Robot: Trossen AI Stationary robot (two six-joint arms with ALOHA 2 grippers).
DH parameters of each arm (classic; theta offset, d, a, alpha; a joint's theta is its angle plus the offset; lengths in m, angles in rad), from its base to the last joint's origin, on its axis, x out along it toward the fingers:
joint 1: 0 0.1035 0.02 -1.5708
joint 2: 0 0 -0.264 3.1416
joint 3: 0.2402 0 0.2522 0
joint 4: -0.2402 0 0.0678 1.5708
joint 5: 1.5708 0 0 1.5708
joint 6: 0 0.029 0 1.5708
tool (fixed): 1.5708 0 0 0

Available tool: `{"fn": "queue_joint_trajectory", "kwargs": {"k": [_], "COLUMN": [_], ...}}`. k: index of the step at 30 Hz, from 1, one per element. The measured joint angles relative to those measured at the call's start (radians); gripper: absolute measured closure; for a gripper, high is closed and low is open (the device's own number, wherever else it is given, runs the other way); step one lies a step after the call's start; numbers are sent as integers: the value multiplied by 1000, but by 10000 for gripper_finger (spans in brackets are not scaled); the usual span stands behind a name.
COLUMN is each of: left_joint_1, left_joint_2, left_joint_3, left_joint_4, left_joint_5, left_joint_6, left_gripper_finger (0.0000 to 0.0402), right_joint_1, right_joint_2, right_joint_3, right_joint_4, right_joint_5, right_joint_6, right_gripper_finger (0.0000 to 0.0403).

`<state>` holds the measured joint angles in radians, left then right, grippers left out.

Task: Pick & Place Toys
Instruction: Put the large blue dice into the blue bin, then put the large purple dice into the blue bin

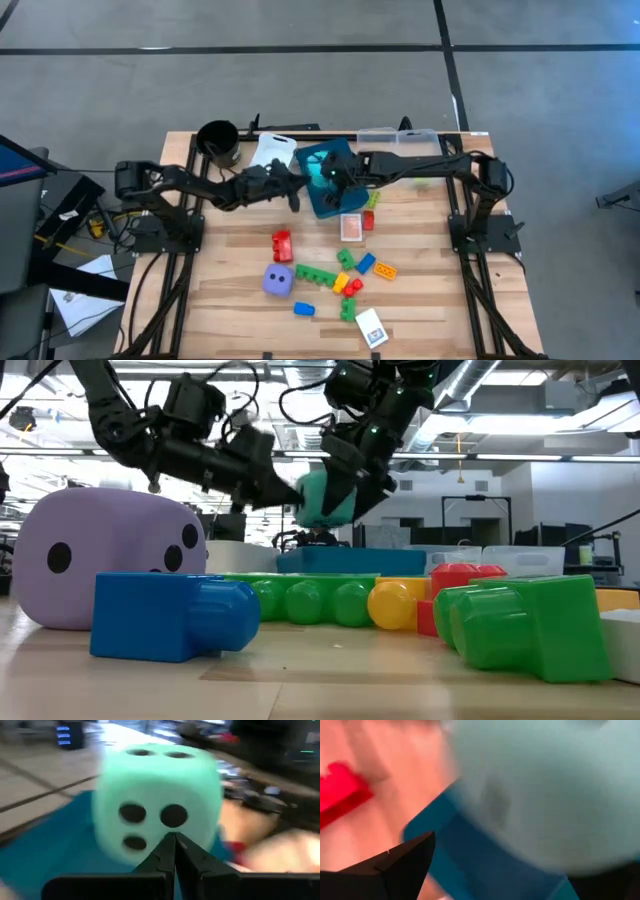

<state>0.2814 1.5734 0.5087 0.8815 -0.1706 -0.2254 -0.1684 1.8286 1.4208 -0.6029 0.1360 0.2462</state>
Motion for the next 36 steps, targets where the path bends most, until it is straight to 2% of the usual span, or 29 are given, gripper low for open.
{"fn": "queue_joint_trajectory", "kwargs": {"k": [12,27,32,36], "left_joint_1": [37,75,79,60], "left_joint_2": [0,-4,-63,-193], "left_joint_3": [1,1,1,1], "left_joint_4": [-39,17,-33,-154], "left_joint_5": [11,-5,-5,-4], "left_joint_6": [-20,-19,10,91], "left_gripper_finger": [402,402,402,402], "right_joint_1": [21,18,19,30], "right_joint_2": [-1,-1,-1,-1], "right_joint_3": [3,3,3,3], "right_joint_4": [-24,-41,-48,-51], "right_joint_5": [27,31,45,82], "right_joint_6": [24,42,37,27], "right_gripper_finger": [3,3,3,3]}}
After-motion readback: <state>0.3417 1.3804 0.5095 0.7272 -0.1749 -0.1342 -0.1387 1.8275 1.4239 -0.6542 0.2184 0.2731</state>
